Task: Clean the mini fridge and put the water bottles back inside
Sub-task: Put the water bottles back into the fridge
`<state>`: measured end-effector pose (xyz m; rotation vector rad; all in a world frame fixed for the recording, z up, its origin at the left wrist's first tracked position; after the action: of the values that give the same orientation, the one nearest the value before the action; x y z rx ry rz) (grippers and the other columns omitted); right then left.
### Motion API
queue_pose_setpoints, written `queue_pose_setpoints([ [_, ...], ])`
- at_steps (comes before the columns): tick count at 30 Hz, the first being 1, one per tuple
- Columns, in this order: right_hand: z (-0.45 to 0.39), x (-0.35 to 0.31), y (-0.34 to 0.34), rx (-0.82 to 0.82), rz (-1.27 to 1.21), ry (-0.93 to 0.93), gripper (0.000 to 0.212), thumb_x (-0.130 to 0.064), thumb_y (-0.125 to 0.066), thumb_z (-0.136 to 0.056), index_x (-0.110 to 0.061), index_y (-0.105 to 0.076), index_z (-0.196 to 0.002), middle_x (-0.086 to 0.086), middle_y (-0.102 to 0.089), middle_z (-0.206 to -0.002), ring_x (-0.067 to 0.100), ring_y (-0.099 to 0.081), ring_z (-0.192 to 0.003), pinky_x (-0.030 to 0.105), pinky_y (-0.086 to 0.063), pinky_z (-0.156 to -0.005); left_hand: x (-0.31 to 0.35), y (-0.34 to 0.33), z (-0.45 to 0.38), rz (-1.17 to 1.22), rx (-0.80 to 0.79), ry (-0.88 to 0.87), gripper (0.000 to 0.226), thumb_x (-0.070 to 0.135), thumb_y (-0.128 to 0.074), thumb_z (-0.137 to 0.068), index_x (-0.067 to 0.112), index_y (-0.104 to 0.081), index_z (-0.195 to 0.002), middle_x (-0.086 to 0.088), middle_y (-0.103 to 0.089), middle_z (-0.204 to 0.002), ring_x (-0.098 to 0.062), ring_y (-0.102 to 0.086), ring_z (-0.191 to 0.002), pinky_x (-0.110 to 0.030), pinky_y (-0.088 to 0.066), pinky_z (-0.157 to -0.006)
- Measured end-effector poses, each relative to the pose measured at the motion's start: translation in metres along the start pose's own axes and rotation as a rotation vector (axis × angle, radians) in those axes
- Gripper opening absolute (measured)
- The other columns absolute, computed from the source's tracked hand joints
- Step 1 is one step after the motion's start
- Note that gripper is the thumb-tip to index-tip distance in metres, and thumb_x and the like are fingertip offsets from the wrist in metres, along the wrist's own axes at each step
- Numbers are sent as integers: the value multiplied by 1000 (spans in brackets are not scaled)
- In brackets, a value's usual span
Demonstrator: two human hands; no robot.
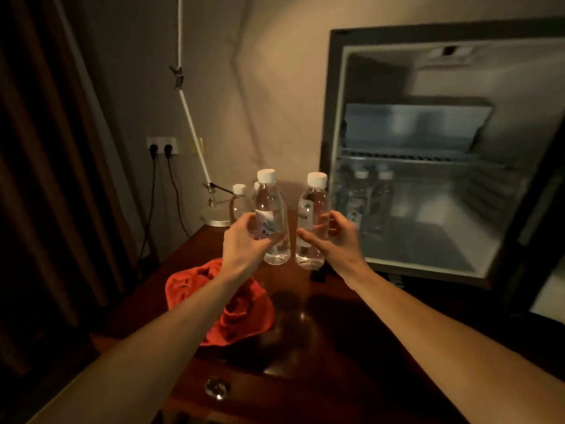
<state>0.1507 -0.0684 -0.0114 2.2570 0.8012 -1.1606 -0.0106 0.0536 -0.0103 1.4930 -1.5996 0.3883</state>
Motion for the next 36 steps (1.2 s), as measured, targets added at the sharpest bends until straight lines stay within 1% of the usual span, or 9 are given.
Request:
queue_pose_setpoints([
  [4,11,3,65,126,25,-43,34,-30,-90,-64,-38,-62,-83,-26,-67,-76,-4,-64,-71,16,-50,-60,36,-56,15,86,-89,-32,39,42,-89,-62,29,-64,-90,11,-69,-80,2,-66,-72,-12,-50,-63],
  [7,15,12,115,189,72,-118,34,-41,-86,-67,-37,-63,-90,-26,-68,-83,-6,-64,-79,10,-48,-61,59,-103,19,139,-188,-42,42,45,-88,-62,34,-62,-93,14,-70,-83,5,-66,-77,-13,-53,-67],
  [10,9,23,159,309,142,-143,31,-39,-86,-69,-34,-65,-91,-20,-71,-83,-7,-64,-81,8,-47,-62,76,-151,18,161,-246,-55,41,37,-89,-65,35,-61,-95,17,-69,-86,7,-65,-83,-15,-54,-73],
  [16,-20,62,217,478,203,-238,30,-31,-86,-70,-37,-62,-87,-21,-63,-79,-9,-57,-73,8,-38,-58,88,-246,2,183,-325,6,30,33,-87,-67,26,-62,-82,12,-71,-80,3,-67,-79,-34,-58,-78],
  [22,-54,109,244,527,318,-251,43,-23,-81,-77,-11,-62,-114,-14,-59,-91,5,-58,-85,0,-36,-62,87,-320,-26,199,-287,108,31,22,-87,-66,34,-59,-70,19,-67,-69,4,-64,-67,-33,-55,-70],
  [24,-67,122,247,534,362,-298,50,-27,-79,-79,-9,-58,-120,-4,-59,-104,16,-58,-100,12,-40,-75,84,-336,-34,167,-264,138,31,27,-86,-67,36,-57,-70,18,-64,-66,0,-62,-68,-33,-53,-70],
  [27,-88,138,246,516,353,-305,36,-30,-79,-79,-16,-61,-107,0,-65,-107,21,-62,-106,27,-43,-79,78,-354,-45,124,-267,139,29,31,-82,-72,34,-57,-84,11,-65,-84,-17,-65,-86,-36,-52,-78],
  [32,-111,157,246,509,302,-300,46,-29,-78,-80,-10,-62,-118,6,-68,-112,22,-63,-105,39,-51,-89,72,-374,-60,117,-259,147,37,26,-78,-80,19,-58,-110,-1,-68,-105,-23,-65,-100,-37,-52,-85],
  [36,-122,162,246,529,205,-216,36,-18,-75,-83,-17,-57,-115,-5,-61,-112,14,-57,-110,30,-43,-91,73,-390,-66,125,-235,173,41,21,-74,-84,16,-56,-121,-5,-66,-115,-24,-62,-106,-25,-42,-79],
])
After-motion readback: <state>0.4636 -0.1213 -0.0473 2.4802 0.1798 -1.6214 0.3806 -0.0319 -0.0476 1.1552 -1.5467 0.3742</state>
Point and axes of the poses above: each hand's wrist, its own z-axis away from the middle knuckle, its own y-axis out of the back of the hand, x = y × z, the point moved 3 cm from there along -z, towards the middle knuckle
